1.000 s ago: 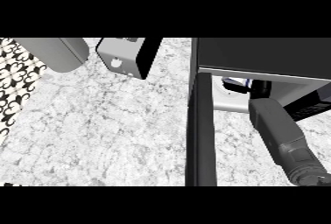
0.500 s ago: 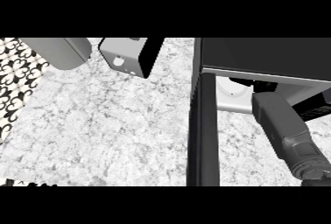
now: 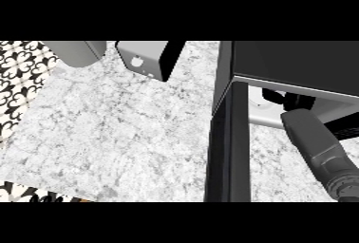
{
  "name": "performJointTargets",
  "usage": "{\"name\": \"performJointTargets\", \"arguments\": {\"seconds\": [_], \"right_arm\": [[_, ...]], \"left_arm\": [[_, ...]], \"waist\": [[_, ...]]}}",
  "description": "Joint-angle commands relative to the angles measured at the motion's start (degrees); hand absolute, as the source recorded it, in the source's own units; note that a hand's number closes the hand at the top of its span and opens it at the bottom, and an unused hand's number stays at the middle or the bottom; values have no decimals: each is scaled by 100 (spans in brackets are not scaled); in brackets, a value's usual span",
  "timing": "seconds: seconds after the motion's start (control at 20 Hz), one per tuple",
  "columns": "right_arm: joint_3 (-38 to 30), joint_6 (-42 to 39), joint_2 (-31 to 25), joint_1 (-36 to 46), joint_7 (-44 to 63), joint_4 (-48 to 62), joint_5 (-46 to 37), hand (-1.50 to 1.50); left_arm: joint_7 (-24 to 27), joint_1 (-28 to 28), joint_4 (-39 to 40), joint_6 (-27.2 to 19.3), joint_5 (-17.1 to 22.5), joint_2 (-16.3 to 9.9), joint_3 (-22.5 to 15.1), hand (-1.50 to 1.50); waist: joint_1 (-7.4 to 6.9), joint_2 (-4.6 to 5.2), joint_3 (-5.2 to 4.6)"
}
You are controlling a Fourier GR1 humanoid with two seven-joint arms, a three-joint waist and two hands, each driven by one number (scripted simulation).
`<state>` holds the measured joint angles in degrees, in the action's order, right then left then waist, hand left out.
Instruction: Pick up the milk, place it into the microwave and close the microwave
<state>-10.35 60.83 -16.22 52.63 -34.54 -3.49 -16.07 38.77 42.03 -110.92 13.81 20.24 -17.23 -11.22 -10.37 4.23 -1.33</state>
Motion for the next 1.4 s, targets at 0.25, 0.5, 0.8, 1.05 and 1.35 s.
{"name": "performJointTargets", "arguments": {"seconds": [0.25,0.5,0.8,1.05,1.35], "right_arm": [[439,-874,392,317,-8,207,-444,-150],[452,-1200,549,428,27,250,-455,-150],[344,-1580,829,408,-140,114,-341,-150],[-166,-2119,1120,132,-764,-359,195,-150],[-537,-3239,1006,-259,-1383,-496,590,-150]], "left_arm": [[-118,-168,214,-118,-95,67,-12,-150],[-7,-183,134,-62,-106,60,5,-150],[10,-349,228,-8,-67,30,92,-150],[88,-202,261,-3,-107,85,30,-150],[37,-27,63,103,8,-96,181,-150]], "waist": [[139,-54,175],[111,-67,176],[206,-71,175],[371,-148,179],[529,-213,174]]}}
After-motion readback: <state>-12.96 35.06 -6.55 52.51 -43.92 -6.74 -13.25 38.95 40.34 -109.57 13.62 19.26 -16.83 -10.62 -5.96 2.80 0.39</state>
